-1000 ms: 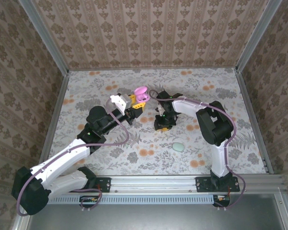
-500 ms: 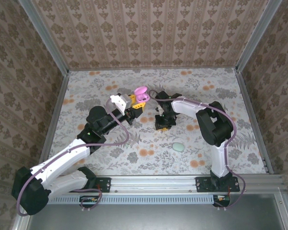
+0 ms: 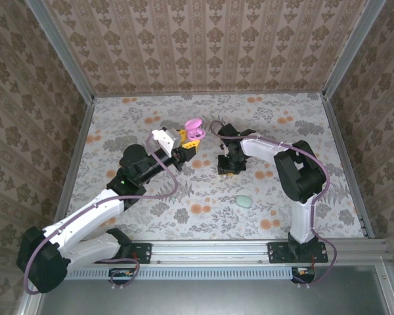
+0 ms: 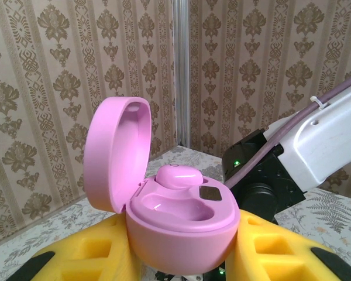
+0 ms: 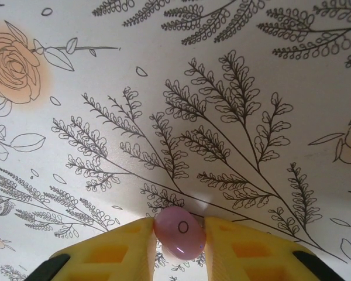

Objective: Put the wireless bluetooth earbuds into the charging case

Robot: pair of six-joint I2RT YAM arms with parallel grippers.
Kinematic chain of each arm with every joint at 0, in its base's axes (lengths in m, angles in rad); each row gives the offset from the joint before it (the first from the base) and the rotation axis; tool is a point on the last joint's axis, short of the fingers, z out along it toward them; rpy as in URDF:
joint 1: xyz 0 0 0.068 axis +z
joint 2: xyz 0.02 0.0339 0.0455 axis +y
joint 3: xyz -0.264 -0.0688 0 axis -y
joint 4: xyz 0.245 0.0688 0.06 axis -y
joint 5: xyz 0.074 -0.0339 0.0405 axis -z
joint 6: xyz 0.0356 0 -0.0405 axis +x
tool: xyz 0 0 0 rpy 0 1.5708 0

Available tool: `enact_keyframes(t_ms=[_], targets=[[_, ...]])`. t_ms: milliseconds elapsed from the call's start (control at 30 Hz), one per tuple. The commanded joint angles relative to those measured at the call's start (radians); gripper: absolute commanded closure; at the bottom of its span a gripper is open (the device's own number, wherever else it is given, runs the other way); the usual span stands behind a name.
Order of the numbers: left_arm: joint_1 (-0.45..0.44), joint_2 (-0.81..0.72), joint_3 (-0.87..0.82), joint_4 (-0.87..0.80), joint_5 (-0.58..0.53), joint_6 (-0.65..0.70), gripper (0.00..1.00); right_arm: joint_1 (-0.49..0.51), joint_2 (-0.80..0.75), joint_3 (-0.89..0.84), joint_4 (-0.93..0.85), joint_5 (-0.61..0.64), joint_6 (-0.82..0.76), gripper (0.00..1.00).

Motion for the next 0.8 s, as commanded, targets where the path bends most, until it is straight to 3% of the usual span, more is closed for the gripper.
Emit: enact_keyframes(t_ms=[0, 533, 767], targets=[[0.008, -0.002, 0.036, 0.031, 0.013, -0.013, 0.66, -0.004, 0.005, -0.003, -0.018, 0.03, -0.009, 0.68], [0.007, -0.001, 0.035, 0.03, 0.009, -0.01, 0.66, -0.001, 0.044, 0.064, -0.075, 0.053, -0.107, 0.64], [0.008, -0.003, 0.037, 0.026, 0.005, -0.008, 0.66, 0.0, 0.068, 0.075, -0.095, 0.036, -0.113, 0.68]])
